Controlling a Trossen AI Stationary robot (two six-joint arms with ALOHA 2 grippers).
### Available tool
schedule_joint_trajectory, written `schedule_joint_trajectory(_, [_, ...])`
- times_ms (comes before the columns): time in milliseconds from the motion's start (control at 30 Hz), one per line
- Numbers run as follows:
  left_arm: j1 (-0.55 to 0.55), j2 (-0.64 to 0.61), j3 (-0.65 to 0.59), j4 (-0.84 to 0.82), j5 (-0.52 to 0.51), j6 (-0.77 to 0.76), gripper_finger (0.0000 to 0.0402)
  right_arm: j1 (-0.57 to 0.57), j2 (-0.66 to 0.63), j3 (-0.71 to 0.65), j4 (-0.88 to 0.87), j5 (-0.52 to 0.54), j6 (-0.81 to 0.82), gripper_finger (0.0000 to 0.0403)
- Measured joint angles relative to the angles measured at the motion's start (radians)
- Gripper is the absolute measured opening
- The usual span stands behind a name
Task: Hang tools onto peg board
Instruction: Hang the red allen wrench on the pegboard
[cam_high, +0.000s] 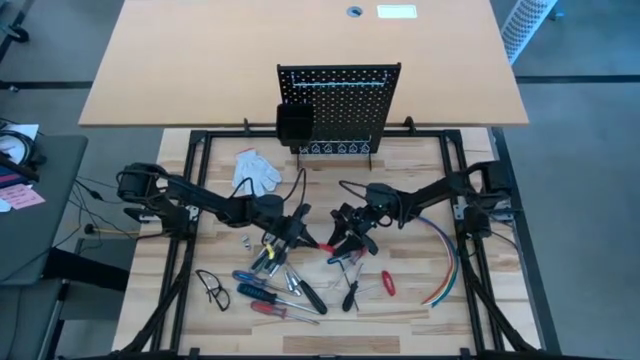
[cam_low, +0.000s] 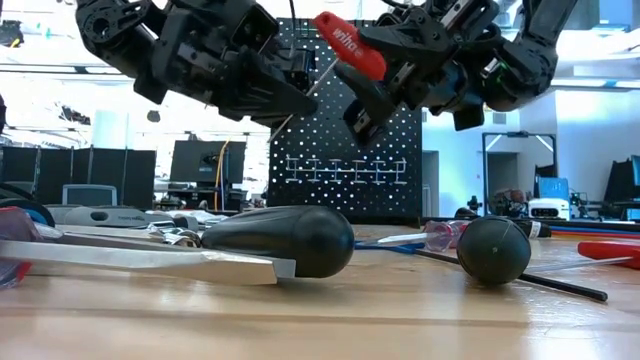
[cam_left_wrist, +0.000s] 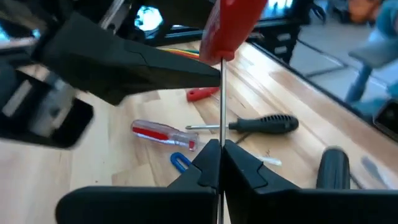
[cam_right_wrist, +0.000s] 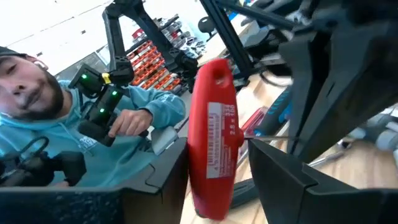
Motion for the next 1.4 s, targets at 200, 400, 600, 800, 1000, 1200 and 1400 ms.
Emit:
schedule_joint_trajectory(200, [-0.001,0.0,-0.058,0.111,-0.136,-0.168,0.0001,-0.018,-0.174,0.0,-0.386,0.141,-0.25,0.0174])
schedule_joint_trajectory(400, [0.001,0.0,-0.128,0.273,-0.226,-0.273,0.0,0.079,-0.39,0.0,-0.804,0.686,-0.445,0.0164])
schedule_joint_trajectory(600, [-0.012,-0.001,-0.15,0.345,-0.319,-0.328,0.0,0.333,-0.389,-0.001,-0.792,1.307,-0.61,0.0159])
schedule_joint_trajectory(800, [-0.015,0.0,-0.15,0.339,-0.388,-0.359,0.0,0.432,-0.246,0.006,-0.6,1.412,-0.725,0.0163])
schedule_joint_trajectory(1000, [-0.015,0.0,-0.15,0.327,-0.405,-0.359,0.0,0.439,-0.195,0.082,-0.613,1.495,-0.815,0.0221])
schedule_joint_trajectory(1200, [-0.015,0.0,-0.15,0.317,-0.405,-0.354,0.0,0.464,-0.199,0.137,-0.617,1.582,-0.948,0.0243])
schedule_joint_trajectory(1400, [-0.015,0.0,-0.15,0.315,-0.405,-0.349,0.0,0.474,-0.16,0.162,-0.618,1.773,-1.021,0.023])
